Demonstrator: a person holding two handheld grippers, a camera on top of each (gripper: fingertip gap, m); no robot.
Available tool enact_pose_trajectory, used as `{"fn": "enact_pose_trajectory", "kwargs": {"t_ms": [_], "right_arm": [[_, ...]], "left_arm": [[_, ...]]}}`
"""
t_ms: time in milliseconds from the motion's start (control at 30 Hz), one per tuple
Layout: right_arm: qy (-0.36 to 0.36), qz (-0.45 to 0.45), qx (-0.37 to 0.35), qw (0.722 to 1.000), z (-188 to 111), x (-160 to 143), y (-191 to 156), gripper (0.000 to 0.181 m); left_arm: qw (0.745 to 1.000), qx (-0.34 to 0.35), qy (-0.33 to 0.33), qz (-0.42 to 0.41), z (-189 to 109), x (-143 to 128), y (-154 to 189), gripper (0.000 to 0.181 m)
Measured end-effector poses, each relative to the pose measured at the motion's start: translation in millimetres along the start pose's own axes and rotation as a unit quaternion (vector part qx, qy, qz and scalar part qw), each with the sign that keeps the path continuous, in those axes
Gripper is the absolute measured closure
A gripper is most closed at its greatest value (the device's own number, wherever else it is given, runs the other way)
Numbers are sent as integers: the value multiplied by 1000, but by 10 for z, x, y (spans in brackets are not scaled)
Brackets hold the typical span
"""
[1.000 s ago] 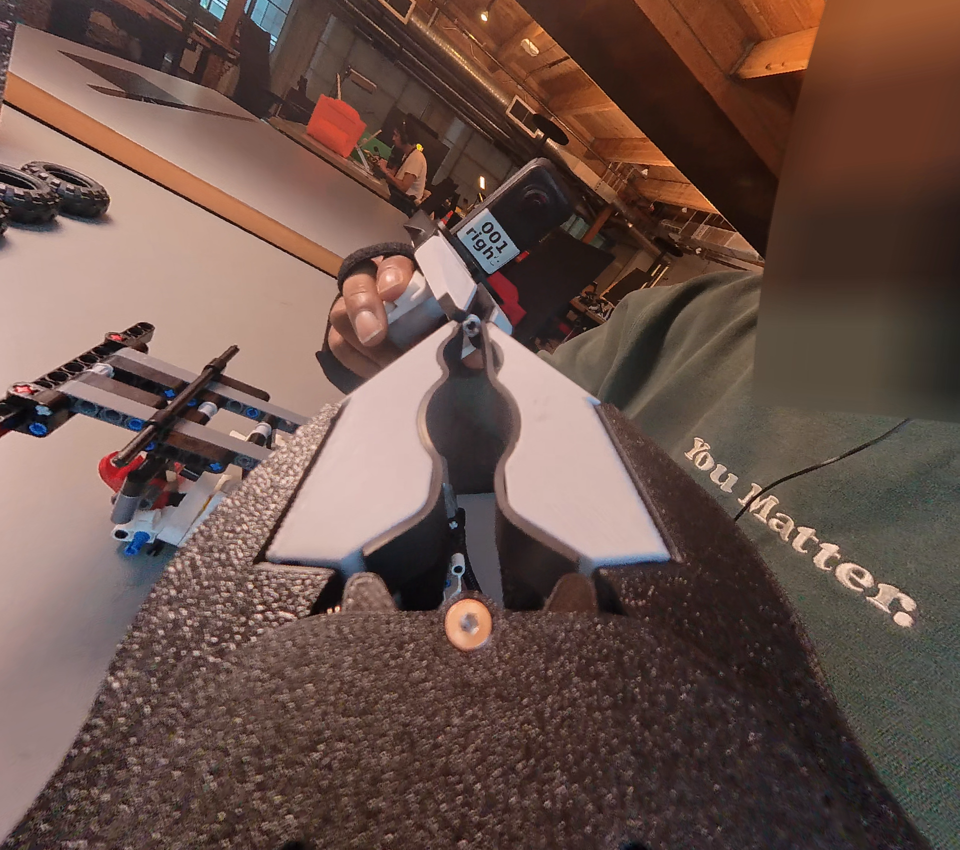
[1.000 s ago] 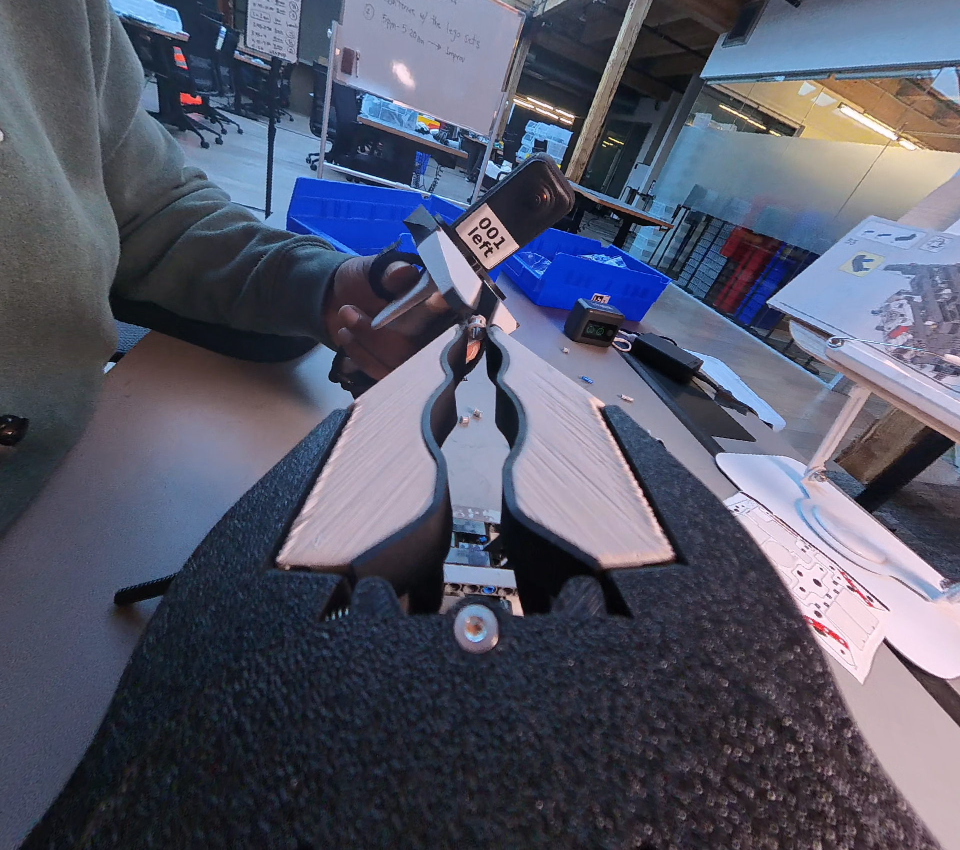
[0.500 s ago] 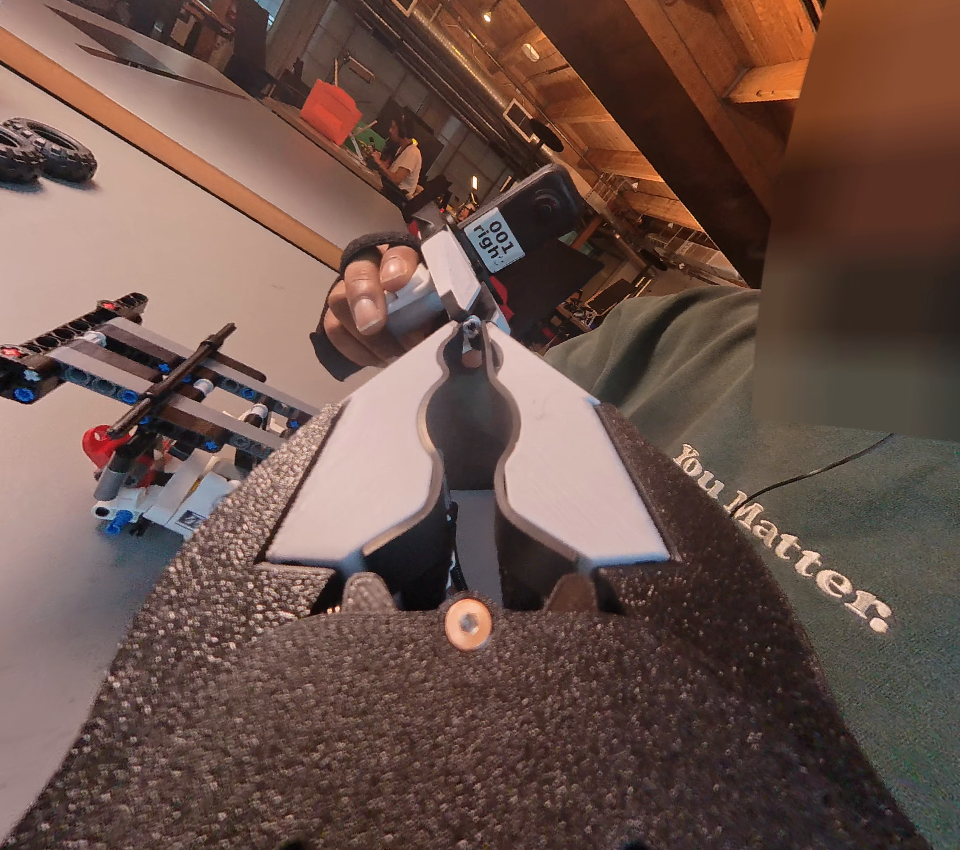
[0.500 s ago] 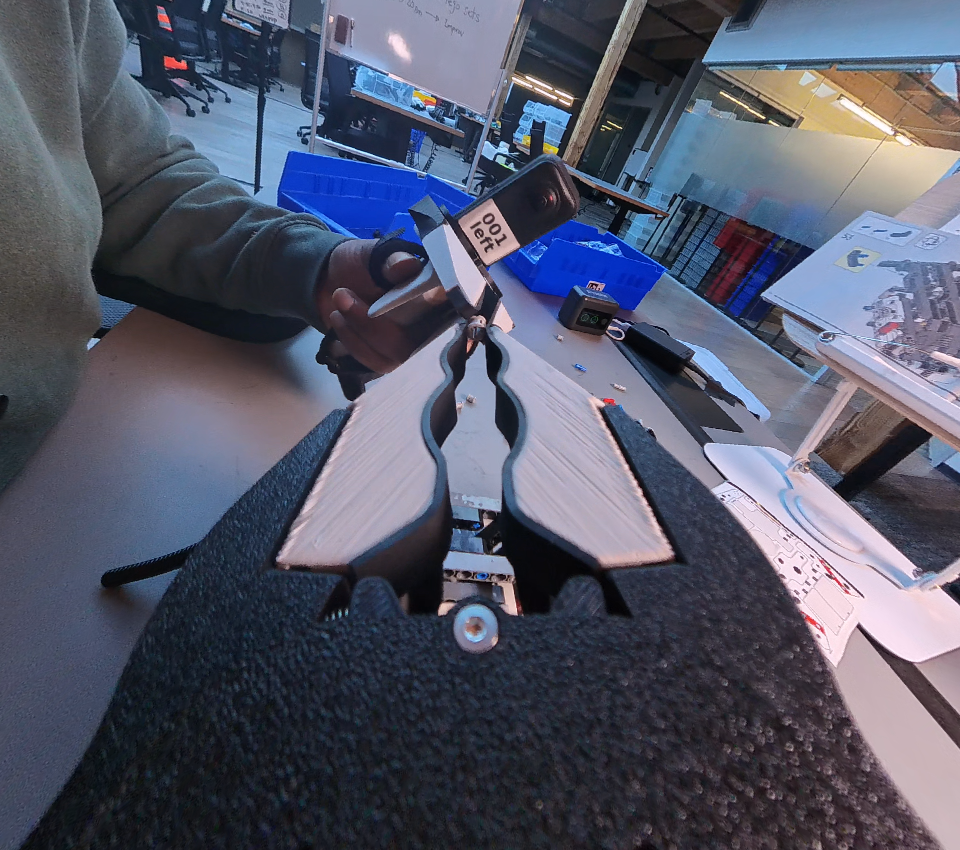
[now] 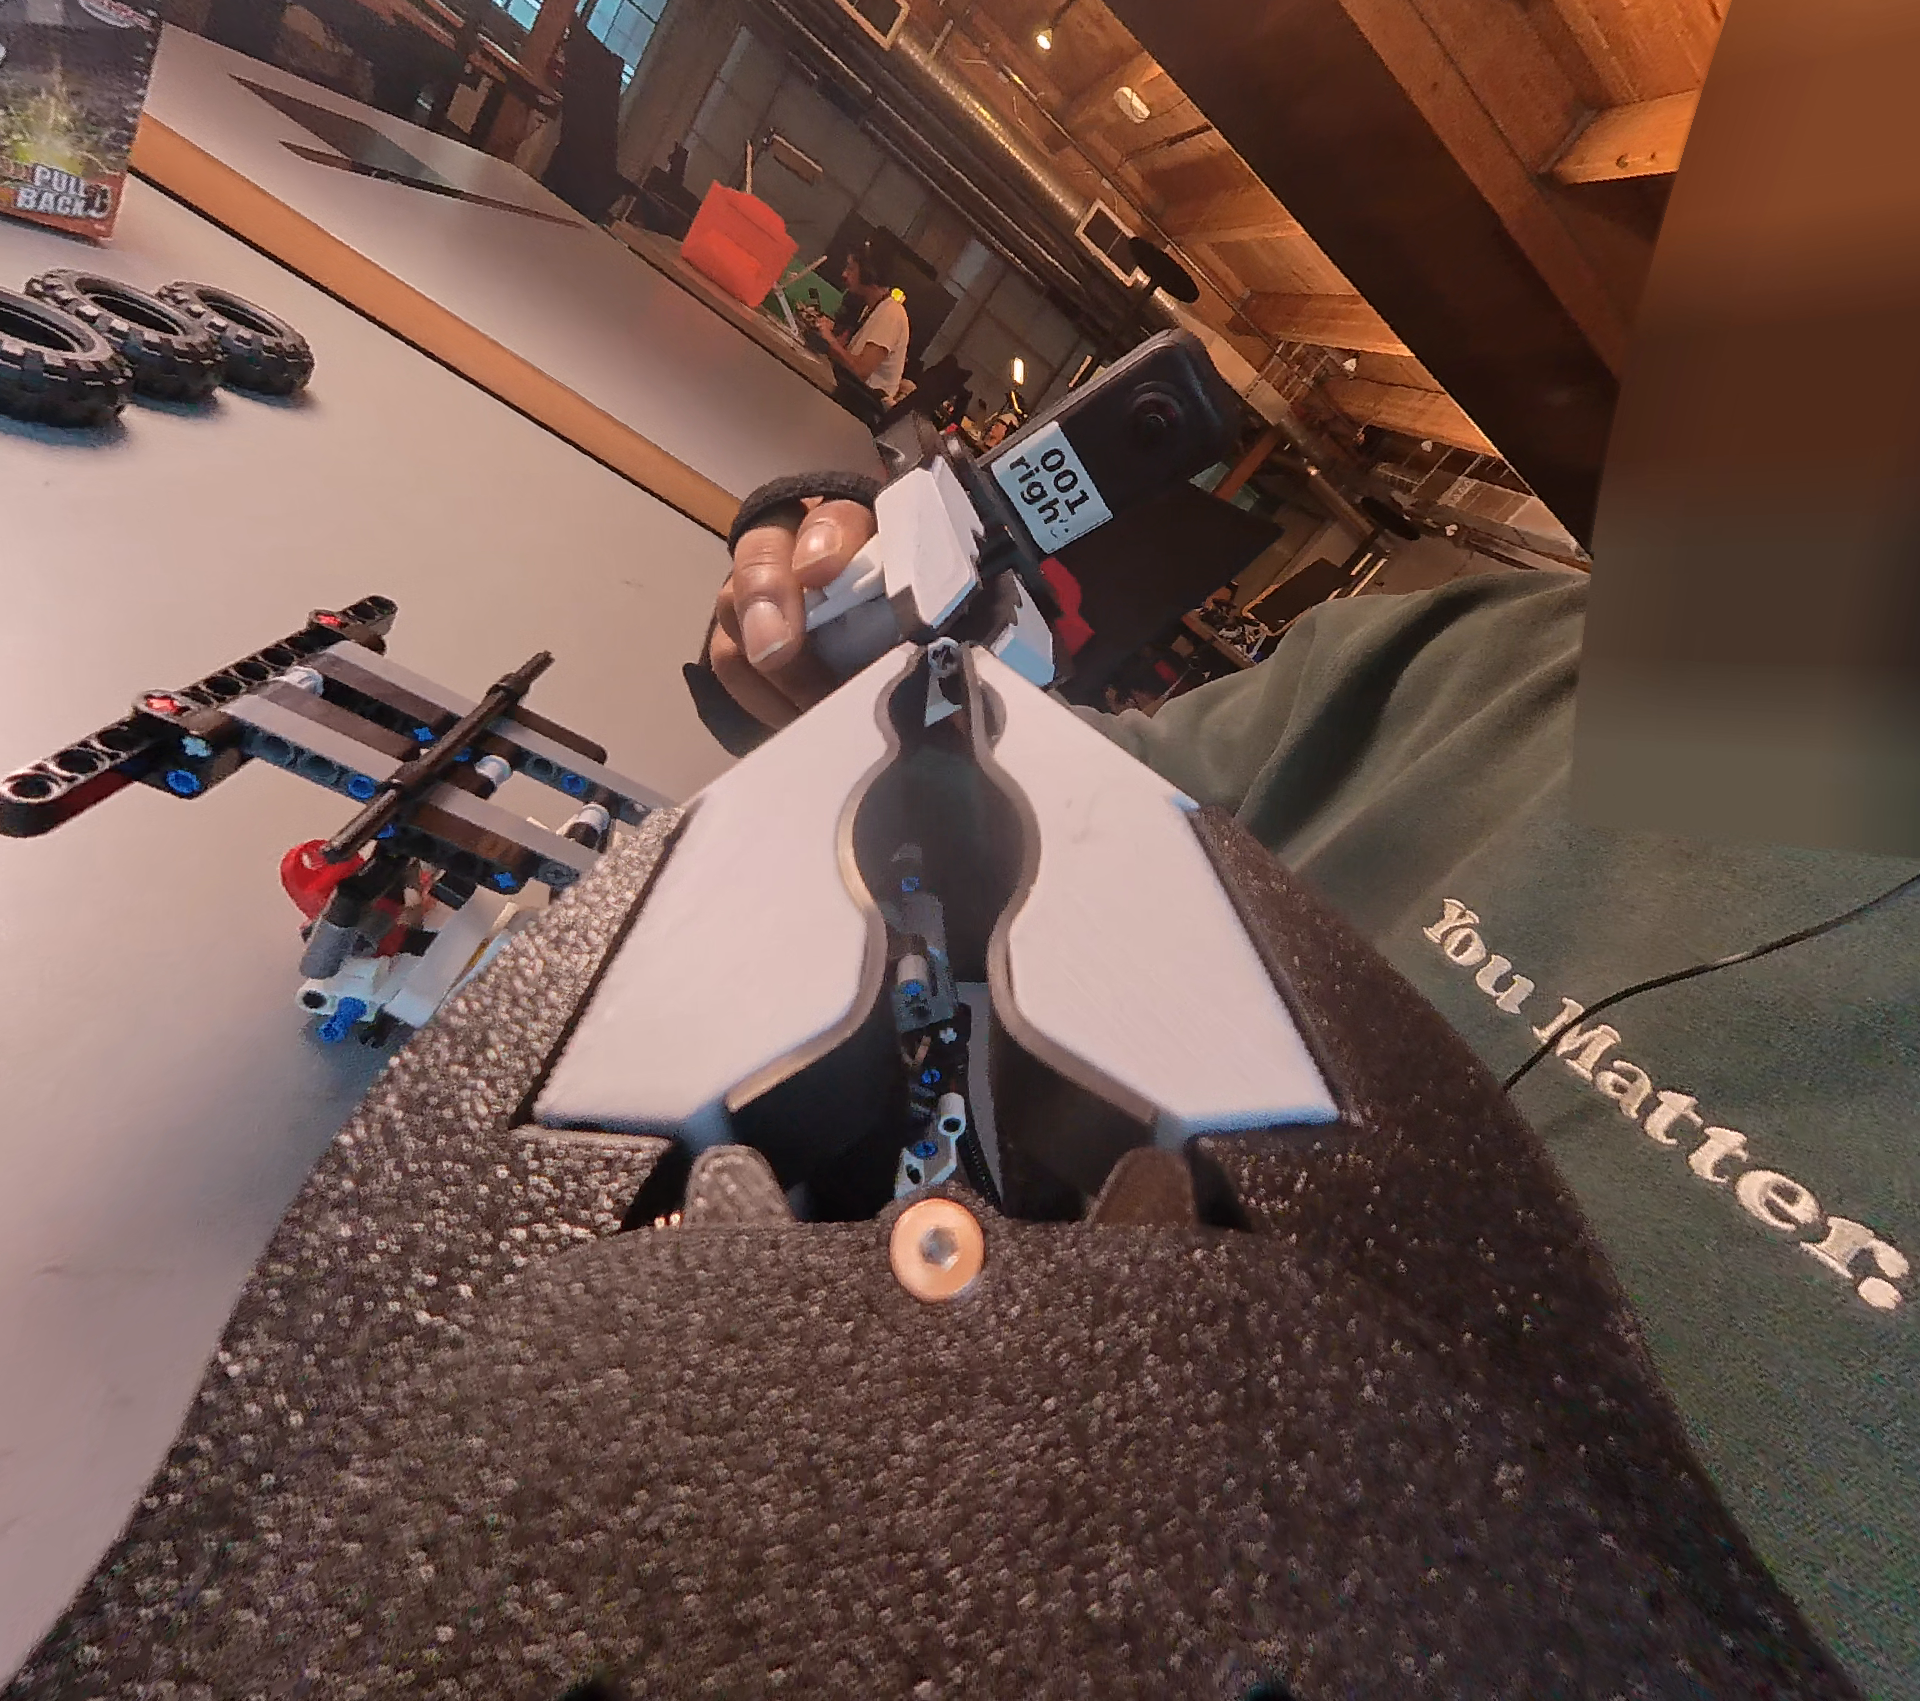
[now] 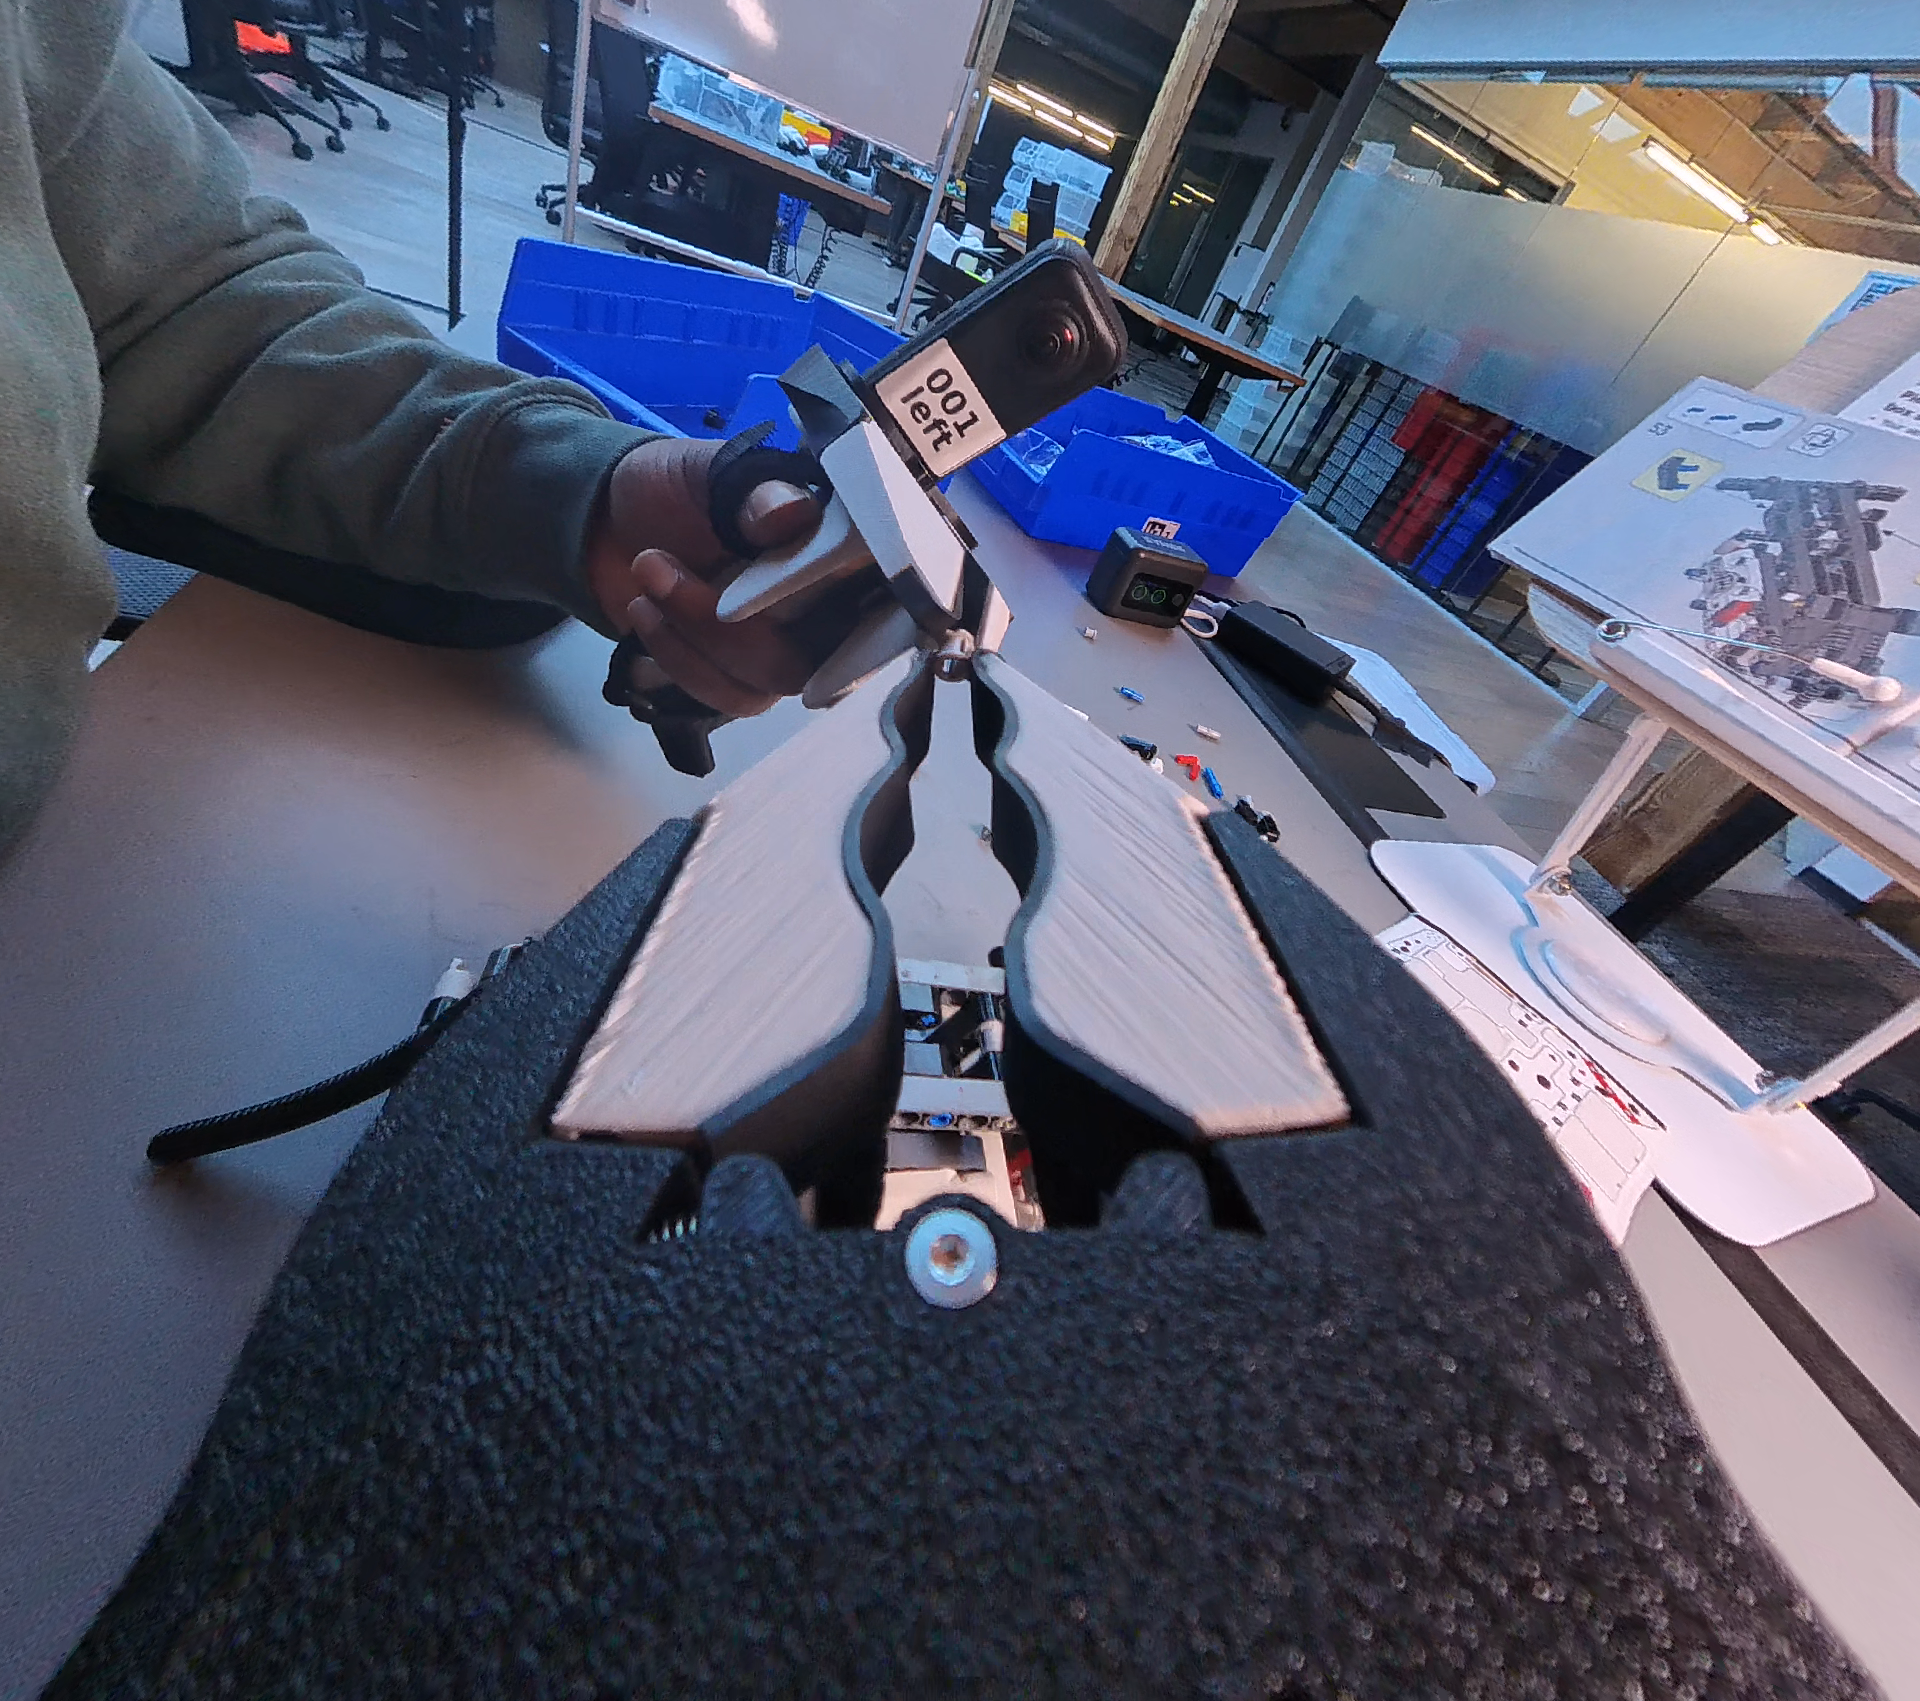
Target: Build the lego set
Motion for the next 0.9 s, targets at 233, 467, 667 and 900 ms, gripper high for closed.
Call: {"fn": "enact_pose_trajectory", "kwargs": {"t_ms": [233,467,667,900], "right_arm": [[-34,-17,-16,999,40,-67,5,175],[-90,-47,-50,994,140,-138,-8,175],[-113,-55,-59,990,175,-157,-11,181],[-106,-55,-53,991,208,-147,-41,179]], "left_arm": [[997,62,-18,36,-21,-8,-12,176],[970,176,-80,148,-59,-8,31,176],[933,246,-140,222,-173,-6,87,181],[952,212,-113,191,-209,1,79,181]]}}
Point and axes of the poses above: each gripper's, where its closed fingertips meet, z out along the fingers, x out of its top, y = z × x across the jaws, the point moved 10 cm from there along -z, back along the fingers, and after that the axes turned 4 degrees about -y, right-handed, at the moved point
